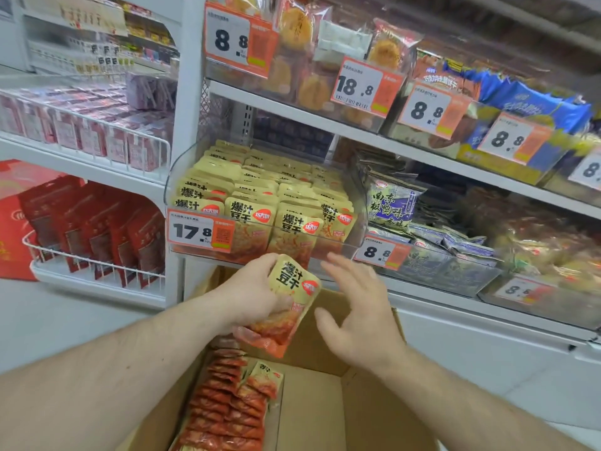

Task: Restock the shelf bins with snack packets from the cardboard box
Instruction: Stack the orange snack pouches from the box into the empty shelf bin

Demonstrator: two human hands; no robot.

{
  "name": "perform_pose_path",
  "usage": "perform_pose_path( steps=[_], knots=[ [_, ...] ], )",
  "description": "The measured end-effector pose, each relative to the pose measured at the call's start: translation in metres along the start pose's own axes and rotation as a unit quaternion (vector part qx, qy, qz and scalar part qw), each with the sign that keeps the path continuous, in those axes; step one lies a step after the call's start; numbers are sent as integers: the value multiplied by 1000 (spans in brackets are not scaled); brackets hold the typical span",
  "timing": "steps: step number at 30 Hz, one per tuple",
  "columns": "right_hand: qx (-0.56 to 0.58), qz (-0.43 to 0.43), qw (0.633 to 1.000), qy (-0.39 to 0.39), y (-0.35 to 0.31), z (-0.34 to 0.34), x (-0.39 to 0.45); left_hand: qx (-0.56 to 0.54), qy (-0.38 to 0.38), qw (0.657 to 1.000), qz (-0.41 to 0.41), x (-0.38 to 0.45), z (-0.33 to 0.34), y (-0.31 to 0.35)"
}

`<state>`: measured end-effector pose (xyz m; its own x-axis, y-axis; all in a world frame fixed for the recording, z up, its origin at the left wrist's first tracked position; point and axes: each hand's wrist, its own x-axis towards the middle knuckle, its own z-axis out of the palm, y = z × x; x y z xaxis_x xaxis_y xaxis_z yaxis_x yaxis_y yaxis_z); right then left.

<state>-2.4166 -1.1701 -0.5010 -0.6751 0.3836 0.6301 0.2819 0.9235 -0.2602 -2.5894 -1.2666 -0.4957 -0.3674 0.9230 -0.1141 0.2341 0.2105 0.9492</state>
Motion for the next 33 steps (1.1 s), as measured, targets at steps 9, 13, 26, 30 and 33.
perform_pose_path(
  steps=[9,13,26,30,33],
  knots=[
    [53,91,951,-292,-8,-23,41,195,-83,962,173,-5,4,15],
    [51,123,947,-292,-11,-30,44,228,-73,951,196,-3,4,20],
    [-230,259,884,-315,-10,-110,197,474,108,856,177,23,-7,35],
    [-254,247,875,-331,-4,-82,221,484,91,856,159,28,-4,31],
    [-297,221,861,-348,-4,-64,224,485,77,858,151,29,-4,27]
  ],
)
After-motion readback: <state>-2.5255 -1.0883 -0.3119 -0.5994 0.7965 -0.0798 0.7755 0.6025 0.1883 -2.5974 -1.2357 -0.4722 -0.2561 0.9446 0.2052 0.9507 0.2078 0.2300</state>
